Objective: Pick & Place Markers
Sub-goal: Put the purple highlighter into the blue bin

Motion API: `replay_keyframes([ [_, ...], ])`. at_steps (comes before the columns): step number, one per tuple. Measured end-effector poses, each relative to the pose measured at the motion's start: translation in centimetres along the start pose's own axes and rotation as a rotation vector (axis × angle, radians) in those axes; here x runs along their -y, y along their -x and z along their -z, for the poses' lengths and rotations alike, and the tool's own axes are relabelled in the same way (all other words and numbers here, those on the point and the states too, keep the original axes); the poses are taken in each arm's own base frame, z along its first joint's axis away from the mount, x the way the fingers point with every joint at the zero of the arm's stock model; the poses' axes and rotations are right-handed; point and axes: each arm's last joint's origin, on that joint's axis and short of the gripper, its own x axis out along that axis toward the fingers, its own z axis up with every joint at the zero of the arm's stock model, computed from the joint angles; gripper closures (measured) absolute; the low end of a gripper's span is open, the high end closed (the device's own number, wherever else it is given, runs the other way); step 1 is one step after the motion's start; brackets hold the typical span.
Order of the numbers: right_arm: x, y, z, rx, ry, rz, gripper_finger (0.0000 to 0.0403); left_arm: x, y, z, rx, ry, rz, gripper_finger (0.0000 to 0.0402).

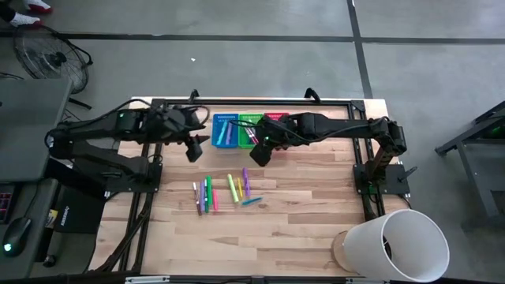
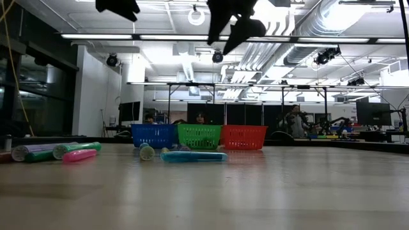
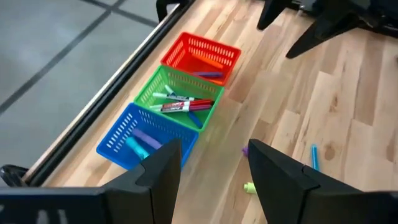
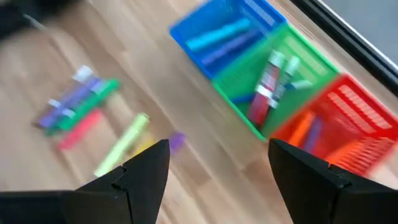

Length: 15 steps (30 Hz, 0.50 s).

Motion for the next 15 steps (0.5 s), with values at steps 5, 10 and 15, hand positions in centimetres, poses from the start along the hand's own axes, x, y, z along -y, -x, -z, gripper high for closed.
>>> replay_keyframes([
  [5,-1.7,0.3,-0.6,0.119,-0.024,-0.09,0.0141,0.2,1.6,0.6,0.032,-0.025,0.005,0.022],
  [10,-2.8,-0.7,-0.6,0.125,-0.067,-0.146,0.0141,0.2,2.7,1.2,0.032,-0.039,0.012,0.022],
  [15,-4.4,-1.9,-0.5,0.147,-0.068,-0.227,0.0142,0.0,3.8,1.8,0.046,-0.046,0.006,0.022],
])
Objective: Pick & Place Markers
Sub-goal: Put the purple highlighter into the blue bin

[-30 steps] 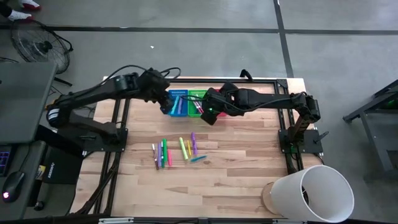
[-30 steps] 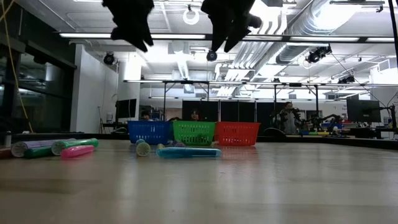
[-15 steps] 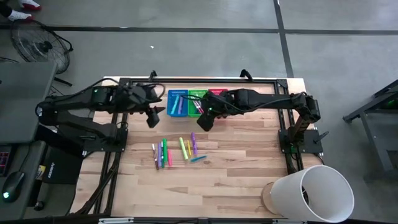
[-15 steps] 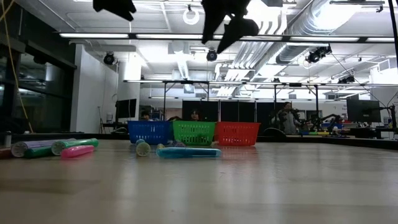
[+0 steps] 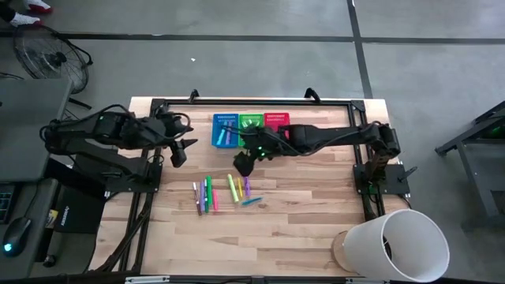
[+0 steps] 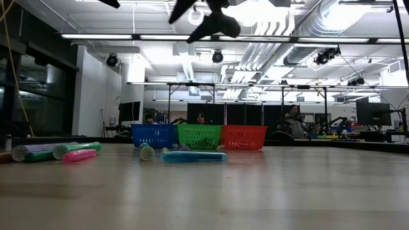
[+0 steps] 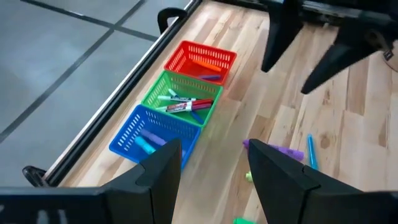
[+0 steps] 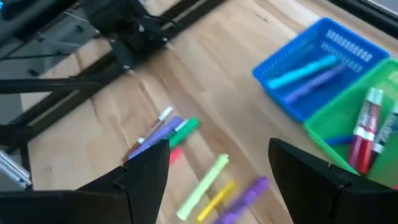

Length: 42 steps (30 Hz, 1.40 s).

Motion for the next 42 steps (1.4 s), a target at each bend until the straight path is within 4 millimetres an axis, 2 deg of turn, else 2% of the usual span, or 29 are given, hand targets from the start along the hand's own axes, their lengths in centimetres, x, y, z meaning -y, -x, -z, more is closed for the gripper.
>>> replay_keyframes([
  [7,-2.3,-1.6,-1.4,0.063,0.057,-0.057,0.016,-0.3,1.4,0.5,0.025,0.005,0.022,0.022],
  [12,-3.6,-4.4,-2.0,0.011,0.109,-0.044,0.0177,-0.7,2.3,1.1,0.024,0.013,0.038,0.022],
  [17,-4.2,-7.5,-1.8,-0.114,0.045,0.013,0.0193,-1.1,2.9,1.7,0.006,0.03,0.046,0.022],
  [22,-2.1,-10.6,0.7,-0.242,-0.132,0.122,0.0205,-1.6,3.6,2.3,-0.005,0.033,0.061,0.022],
  [28,0.9,-12.6,3.4,-0.371,-0.266,0.273,0.0216,-2.1,4.3,2.7,0.001,0.04,0.072,0.022],
  [37,2.6,-14.5,6.7,-0.466,-0.402,0.342,0.0218,-2.7,4.7,3.4,-0.031,0.021,0.058,0.022],
  [42,2.6,-14.7,7.5,-0.468,-0.428,0.351,0.0218,-3.0,4.9,3.6,-0.041,0.014,0.053,0.022],
])
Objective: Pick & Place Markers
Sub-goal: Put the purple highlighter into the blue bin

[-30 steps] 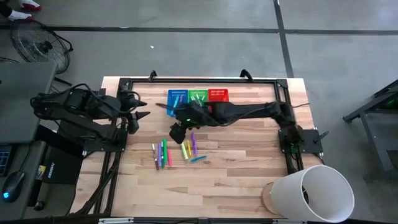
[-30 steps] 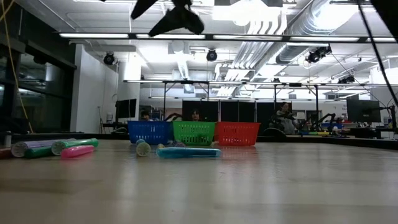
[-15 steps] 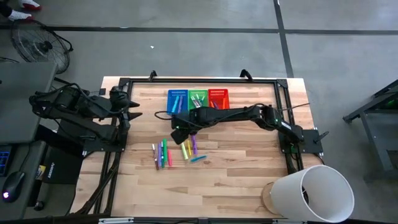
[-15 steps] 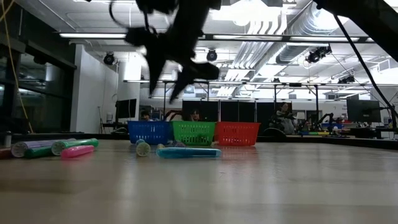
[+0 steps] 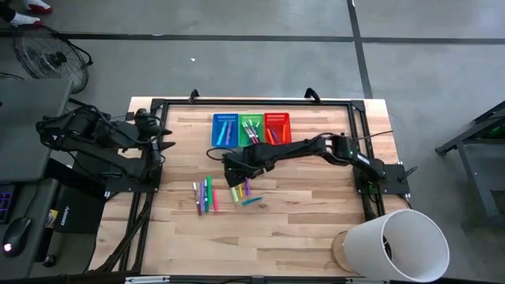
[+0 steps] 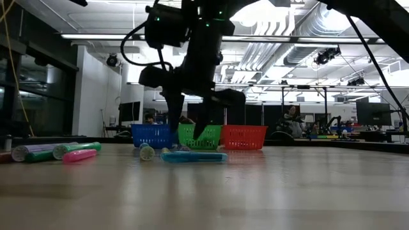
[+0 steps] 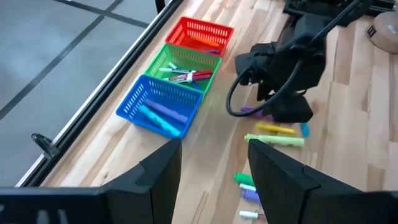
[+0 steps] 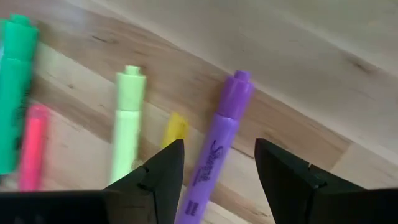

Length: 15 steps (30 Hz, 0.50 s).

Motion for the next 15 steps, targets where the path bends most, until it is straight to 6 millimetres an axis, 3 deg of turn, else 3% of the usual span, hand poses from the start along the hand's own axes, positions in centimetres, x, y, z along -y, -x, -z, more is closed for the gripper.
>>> replay_keyframes([
  [15,-0.38,-0.33,0.53,0.073,-0.031,0.024,0.0218,-0.31,0.06,0.57,-0.051,-0.032,-0.025,0.022],
])
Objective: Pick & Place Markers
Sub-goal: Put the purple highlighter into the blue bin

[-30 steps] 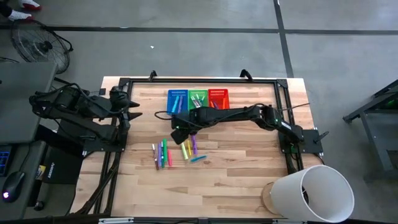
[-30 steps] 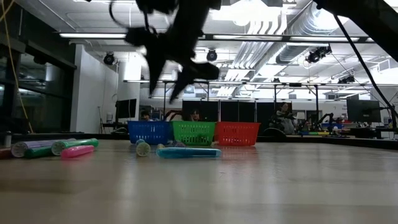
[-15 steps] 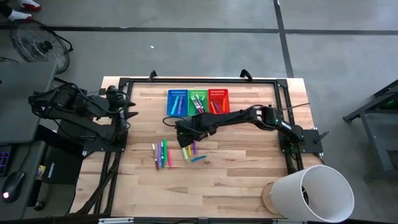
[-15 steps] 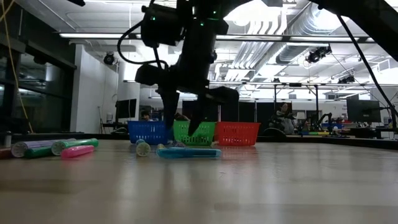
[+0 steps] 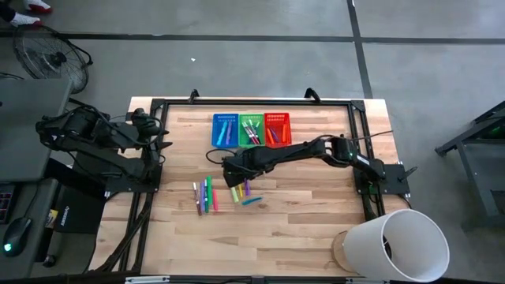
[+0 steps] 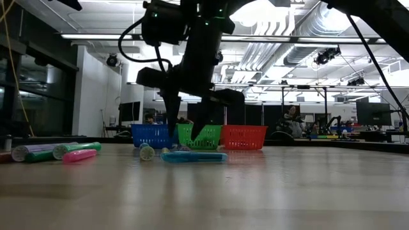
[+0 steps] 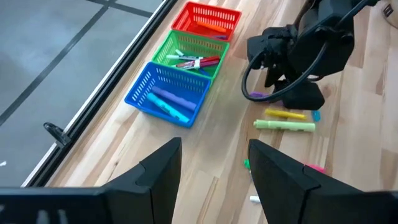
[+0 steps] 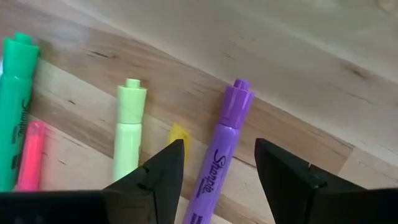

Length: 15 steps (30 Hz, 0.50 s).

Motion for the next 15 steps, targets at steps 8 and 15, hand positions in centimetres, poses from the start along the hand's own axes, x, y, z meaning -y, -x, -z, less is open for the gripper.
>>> replay_keyframes([
  [8,0.0,-1.4,1.1,-0.025,-0.016,0.046,0.0218,-0.1,0.0,0.2,-0.017,-0.011,-0.008,0.022],
  [15,-0.1,-1.8,2.3,-0.024,-0.035,0.081,0.0218,-0.1,0.0,0.3,-0.023,-0.014,-0.011,0.022],
])
